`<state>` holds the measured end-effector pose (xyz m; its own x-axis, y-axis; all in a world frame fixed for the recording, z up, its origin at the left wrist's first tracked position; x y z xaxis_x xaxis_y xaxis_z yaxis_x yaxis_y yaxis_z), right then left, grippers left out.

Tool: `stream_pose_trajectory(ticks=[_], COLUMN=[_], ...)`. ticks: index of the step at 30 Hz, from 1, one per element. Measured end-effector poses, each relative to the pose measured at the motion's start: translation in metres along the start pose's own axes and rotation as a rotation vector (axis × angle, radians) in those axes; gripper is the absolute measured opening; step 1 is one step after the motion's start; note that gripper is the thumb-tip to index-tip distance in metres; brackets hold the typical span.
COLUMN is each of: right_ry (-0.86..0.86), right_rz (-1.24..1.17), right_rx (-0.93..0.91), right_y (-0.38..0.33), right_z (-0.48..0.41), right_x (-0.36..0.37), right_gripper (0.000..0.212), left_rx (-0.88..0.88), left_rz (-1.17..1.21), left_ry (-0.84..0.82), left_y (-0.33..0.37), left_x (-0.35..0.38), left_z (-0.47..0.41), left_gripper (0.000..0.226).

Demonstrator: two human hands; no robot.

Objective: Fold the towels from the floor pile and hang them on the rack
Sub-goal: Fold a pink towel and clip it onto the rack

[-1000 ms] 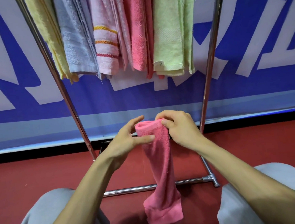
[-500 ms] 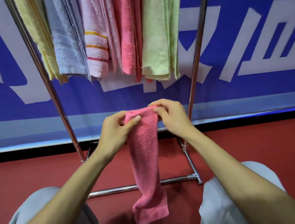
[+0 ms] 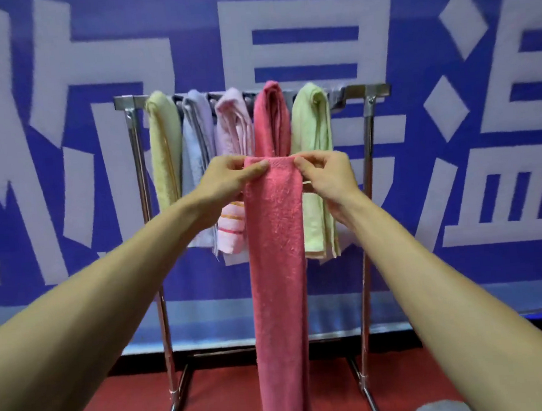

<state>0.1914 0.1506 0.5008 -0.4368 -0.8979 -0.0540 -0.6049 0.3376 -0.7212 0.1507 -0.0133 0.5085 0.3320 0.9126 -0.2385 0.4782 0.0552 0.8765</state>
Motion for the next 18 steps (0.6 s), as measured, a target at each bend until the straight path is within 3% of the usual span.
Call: stream_pose_trajectory(ticks=[4, 8, 12, 18], right_ry=[0.048, 0.054, 0.08, 0.053], right_rz=[0.035, 0.117, 0.148, 0.095], right_rx=[-0.206, -0.198, -0.261, -0.187], right_y=[-0.056, -0.067, -0.084, -0.092], right_z=[-0.03, -0.025, -0.022, -0.023], right_x=[-0.005, -0.003, -0.015, -0.016], right_gripper=[0.016, 0.02, 0.017, 0.014], left_rx=[0.241, 0.322, 0.32, 0.131], left_rz=[-0.053, -0.24, -0.227, 0.101], left_ry=[0.17, 0.403, 0.381, 0.281], left_y=[0.052, 0.053, 0.071, 0.083], left_x=[-0.01, 0.012, 0.009, 0.015], left_z=[-0.011, 0.004, -0.001, -0.002], left_gripper=[0.021, 0.021, 0.025, 0.029])
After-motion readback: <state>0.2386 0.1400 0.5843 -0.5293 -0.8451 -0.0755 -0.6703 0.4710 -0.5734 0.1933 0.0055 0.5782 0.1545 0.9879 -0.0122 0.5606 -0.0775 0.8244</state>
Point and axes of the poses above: each hand's wrist, its own z-axis away from the middle knuckle, its own x-axis out of the palm, y = z × x, the point moved 1 cm from there along -z, towards the middle knuckle, and after that the axes turned 6 degrees about -x, right-handed, at the moved point
